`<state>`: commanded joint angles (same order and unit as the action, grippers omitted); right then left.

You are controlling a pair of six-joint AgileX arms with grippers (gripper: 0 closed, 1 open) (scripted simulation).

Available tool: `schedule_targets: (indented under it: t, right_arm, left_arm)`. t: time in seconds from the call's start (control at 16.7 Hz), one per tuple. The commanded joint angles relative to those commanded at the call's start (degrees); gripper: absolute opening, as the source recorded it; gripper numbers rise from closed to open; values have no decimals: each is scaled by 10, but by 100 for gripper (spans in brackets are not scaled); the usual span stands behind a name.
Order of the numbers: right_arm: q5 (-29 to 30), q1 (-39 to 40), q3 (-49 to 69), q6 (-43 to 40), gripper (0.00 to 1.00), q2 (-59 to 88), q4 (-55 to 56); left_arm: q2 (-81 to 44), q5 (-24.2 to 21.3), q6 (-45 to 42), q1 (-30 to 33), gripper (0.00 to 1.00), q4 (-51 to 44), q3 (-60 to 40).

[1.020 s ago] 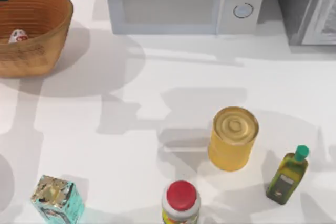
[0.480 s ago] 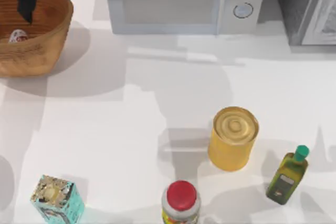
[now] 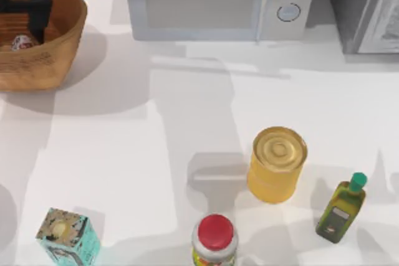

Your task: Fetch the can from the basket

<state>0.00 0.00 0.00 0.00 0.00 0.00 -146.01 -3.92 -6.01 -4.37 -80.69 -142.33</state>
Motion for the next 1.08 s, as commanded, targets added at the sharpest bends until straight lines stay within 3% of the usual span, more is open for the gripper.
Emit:
schedule_targets:
  t: [0.24,0.66,0.9,1.08]
  right_arm:
    - [0,0,0,0,100,0,0]
    - [0,0,0,0,100,0,0]
    - [0,0,0,0,100,0,0]
    - [0,0,0,0,100,0,0]
  left_arm:
    - [-1,0,2,2,100,11,11]
    - [-9,0,3,4,100,125,116]
    - [-9,0,4,4,100,128,119]
    - [-9,0,4,4,77,128,119]
